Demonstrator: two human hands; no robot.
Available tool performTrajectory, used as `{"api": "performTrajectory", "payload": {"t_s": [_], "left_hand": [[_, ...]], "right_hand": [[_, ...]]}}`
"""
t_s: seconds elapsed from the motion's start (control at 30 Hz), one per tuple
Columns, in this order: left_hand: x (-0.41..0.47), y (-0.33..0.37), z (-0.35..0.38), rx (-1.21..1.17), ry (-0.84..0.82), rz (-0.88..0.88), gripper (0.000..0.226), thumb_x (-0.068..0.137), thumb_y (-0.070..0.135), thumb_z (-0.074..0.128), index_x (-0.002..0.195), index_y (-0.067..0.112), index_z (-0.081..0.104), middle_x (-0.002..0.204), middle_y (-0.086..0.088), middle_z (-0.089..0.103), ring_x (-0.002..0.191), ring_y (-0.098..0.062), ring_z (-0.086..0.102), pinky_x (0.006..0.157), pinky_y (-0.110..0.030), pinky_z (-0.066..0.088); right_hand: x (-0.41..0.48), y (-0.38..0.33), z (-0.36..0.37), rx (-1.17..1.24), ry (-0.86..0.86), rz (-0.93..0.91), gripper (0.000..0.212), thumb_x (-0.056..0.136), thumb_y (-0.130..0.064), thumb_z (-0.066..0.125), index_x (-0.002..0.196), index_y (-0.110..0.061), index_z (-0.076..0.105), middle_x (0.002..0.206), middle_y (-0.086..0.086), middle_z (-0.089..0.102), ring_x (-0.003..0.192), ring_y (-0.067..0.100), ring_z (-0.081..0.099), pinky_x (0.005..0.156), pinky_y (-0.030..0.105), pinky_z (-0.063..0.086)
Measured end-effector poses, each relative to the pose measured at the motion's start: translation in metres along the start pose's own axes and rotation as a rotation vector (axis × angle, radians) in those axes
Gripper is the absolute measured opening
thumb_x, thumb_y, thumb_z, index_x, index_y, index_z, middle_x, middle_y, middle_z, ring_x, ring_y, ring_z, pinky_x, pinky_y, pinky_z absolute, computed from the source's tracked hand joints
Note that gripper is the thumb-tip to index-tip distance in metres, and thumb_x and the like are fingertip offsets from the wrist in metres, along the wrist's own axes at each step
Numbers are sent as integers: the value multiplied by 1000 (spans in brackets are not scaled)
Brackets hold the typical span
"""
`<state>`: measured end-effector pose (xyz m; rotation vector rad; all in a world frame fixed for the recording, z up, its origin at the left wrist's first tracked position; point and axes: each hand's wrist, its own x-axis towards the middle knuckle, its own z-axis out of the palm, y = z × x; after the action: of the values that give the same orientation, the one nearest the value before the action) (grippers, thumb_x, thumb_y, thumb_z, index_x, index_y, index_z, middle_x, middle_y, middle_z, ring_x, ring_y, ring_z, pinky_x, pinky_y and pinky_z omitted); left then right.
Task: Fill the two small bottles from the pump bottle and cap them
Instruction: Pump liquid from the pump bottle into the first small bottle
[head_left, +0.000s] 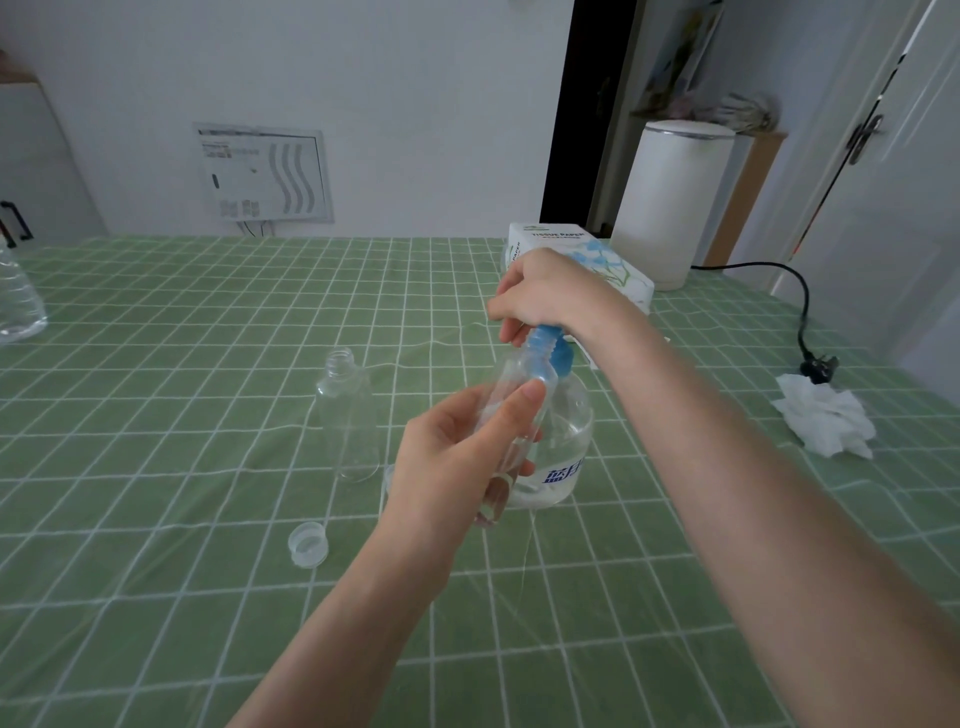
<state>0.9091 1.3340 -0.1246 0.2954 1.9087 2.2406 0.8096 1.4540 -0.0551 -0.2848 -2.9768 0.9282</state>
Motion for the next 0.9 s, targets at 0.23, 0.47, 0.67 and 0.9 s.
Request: {"api": "performTrajectory", "payload": {"t_s": [0.23, 0.47, 0.67, 0.9], "left_hand": [[0, -1, 0, -7, -1, 3, 40, 64, 51, 65, 84, 18, 71, 55, 9, 66, 40, -1, 55, 40, -11, 39], [1, 1, -1, -11, 3, 20, 44, 64, 52, 65, 87, 16, 72, 55, 9, 64, 40, -1, 52, 40, -11, 38], [2, 0, -2, -11, -1, 22, 42, 67, 50, 65, 89, 14, 72, 55, 9, 64, 40, -1, 52, 41, -10, 38], [3, -1, -1, -25, 3, 22, 42, 66, 50, 66, 89, 16, 73, 58, 7, 67, 44, -2, 56, 42, -10, 40]], "right_hand": [[-1, 4, 2, 28, -23, -12, 28, 87, -14, 60, 110, -1, 65, 100, 11, 75, 101, 27, 71, 93, 40, 54], [-1, 1, -5, 76, 54, -87, 8, 86, -10, 56, 93, -13, 58, 76, 6, 72, 75, 19, 62, 76, 32, 54], [-1, 0, -5, 86, 21, -46, 29, 88, -12, 57, 111, 2, 65, 82, 6, 75, 86, 24, 69, 91, 38, 55], [-1, -2, -5, 20, -25, 7, 28, 90, -18, 58, 113, -4, 66, 104, 8, 75, 104, 25, 70, 89, 35, 52]]}}
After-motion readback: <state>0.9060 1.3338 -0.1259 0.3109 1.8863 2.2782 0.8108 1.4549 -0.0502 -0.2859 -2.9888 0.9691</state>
